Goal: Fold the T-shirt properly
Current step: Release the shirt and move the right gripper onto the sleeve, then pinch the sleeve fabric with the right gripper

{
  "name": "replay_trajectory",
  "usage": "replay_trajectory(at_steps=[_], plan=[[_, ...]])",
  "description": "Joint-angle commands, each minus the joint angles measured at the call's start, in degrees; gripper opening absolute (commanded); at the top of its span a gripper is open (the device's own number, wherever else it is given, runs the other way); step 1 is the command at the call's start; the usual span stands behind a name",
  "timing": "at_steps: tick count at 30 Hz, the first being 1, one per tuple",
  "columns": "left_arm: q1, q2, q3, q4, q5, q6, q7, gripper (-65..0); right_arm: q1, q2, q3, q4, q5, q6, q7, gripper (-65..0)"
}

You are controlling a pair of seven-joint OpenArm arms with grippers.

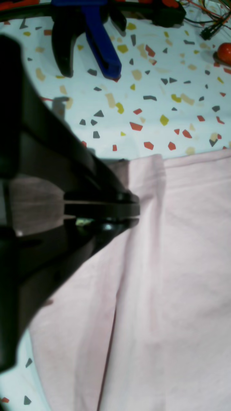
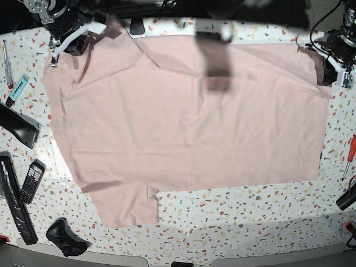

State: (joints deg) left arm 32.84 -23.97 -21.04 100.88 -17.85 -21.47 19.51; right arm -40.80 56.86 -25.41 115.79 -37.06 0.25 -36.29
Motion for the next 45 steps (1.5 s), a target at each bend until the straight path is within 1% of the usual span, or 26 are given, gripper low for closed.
replay_trajectory(at_steps=[1,3,6,7,9,12,17,19,21,23,25,27,28,30,32,34,36,38,39,40,42,44,45], plan=[[0.15,-0.83,-0.48,0.83,-0.22,0.24,-1.57,-65.0,0.17,0.57,1.25,0.79,1.31,-0.74,0.11,-65.0],[0.15,-0.81,-0.48,0.83,-0.24,0.24,-1.57,-65.0,1.25,-0.52,3.23,0.76,6.16,-0.7,0.7,-65.0],[0.17,-0.81,-0.48,0.83,-0.24,0.24,-1.57,-65.0,4.66,-3.67,5.73,0.76,12.26,-0.63,2.56,-65.0],[0.17,-0.81,-0.48,0.83,-0.24,0.24,-1.57,-65.0,6.14,-4.79,6.1,0.76,14.16,-0.33,3.06,-65.0],[0.17,-0.81,-0.48,0.83,-0.24,0.24,-1.57,-65.0,9.42,-6.95,6.16,0.52,16.83,1.6,3.08,-65.0],[0.17,-0.81,-0.48,0.83,-0.24,0.24,-1.55,-65.0,13.62,-10.56,6.16,-1.62,17.79,3.96,3.06,-65.0],[0.17,-0.81,-0.48,0.83,-0.24,0.24,-1.57,-65.0,20.61,-16.2,6.16,-9.11,17.81,4.04,3.96,-65.0],[0.17,-0.81,-0.48,0.83,-0.24,0.24,-1.6,-65.0,23.12,-17.64,6.16,-11.37,17.84,4.07,4.22,-65.0],[0.17,-0.81,-0.48,0.83,-0.24,0.24,-1.57,-65.0,24.94,-18.36,6.16,-12.07,17.86,4.13,4.15,-65.0],[0.17,-0.81,-0.48,0.83,-0.24,0.24,-1.6,-65.0,25.81,-18.34,6.19,-11.69,17.81,4.33,4.13,-65.0],[0.17,-0.81,-0.48,0.83,-0.22,0.24,-1.57,-65.0,25.88,-17.46,6.19,-10.25,17.81,4.57,4.11,-65.0],[0.17,-0.81,-0.48,0.83,-0.22,0.24,-1.57,-65.0,25.86,-15.98,6.19,-7.45,18.4,6.19,2.25,-65.0],[0.17,-0.81,-0.48,0.83,-0.22,0.24,-1.57,-65.0,25.88,-15.04,6.19,-5.68,19.98,7.45,0.35,-65.0],[0.17,-0.81,-0.48,0.83,-0.22,0.24,-1.57,-65.0,25.86,-12.61,6.19,-1.92,24.74,10.73,-2.14,-58.4],[0.17,-0.81,-0.48,0.83,-0.22,0.24,-1.53,-65.0,25.86,-10.23,6.19,1.03,30.14,14.38,-4.0,-53.2],[0.17,-0.81,-0.48,0.83,-0.22,0.24,-1.44,-65.0,25.86,-8.41,6.19,2.03,35.06,18.75,-4.76,-49.7],[0.17,-0.81,-0.48,0.83,-0.24,0.24,-0.98,-65.0,25.86,-7.21,6.19,1.88,38.25,23.41,-4.96,-47.4],[0.2,-0.79,-0.48,0.83,-0.24,0.24,-0.83,-65.0,25.88,-5.99,6.19,1.84,39.54,27.5,-4.9,-45.7],[0.2,-0.79,-0.48,0.83,-0.24,0.24,-0.66,-65.0,25.88,-5.38,6.19,1.84,39.65,28.92,-4.85,-44.9],[0.2,-0.79,-0.48,0.83,-0.24,0.24,-0.66,-65.0,25.88,-4.68,6.19,1.81,39.56,29.75,-4.5,-43.7],[0.2,-0.81,-0.48,0.83,-0.24,0.24,-0.66,-65.0,25.88,-3.32,6.19,1.27,38.42,31.1,-2.03,-41.6],[0.2,-0.79,-0.48,0.83,-0.24,0.26,-0.66,-65.0,26.1,-2.67,6.19,-0.61,36.33,31.74,1.09,-40.8],[0.2,-0.79,-0.48,0.83,-0.24,0.24,-0.66,-65.0,26.64,-2.69,6.19,-2.14,35.91,32.7,2.45,-40.8]])
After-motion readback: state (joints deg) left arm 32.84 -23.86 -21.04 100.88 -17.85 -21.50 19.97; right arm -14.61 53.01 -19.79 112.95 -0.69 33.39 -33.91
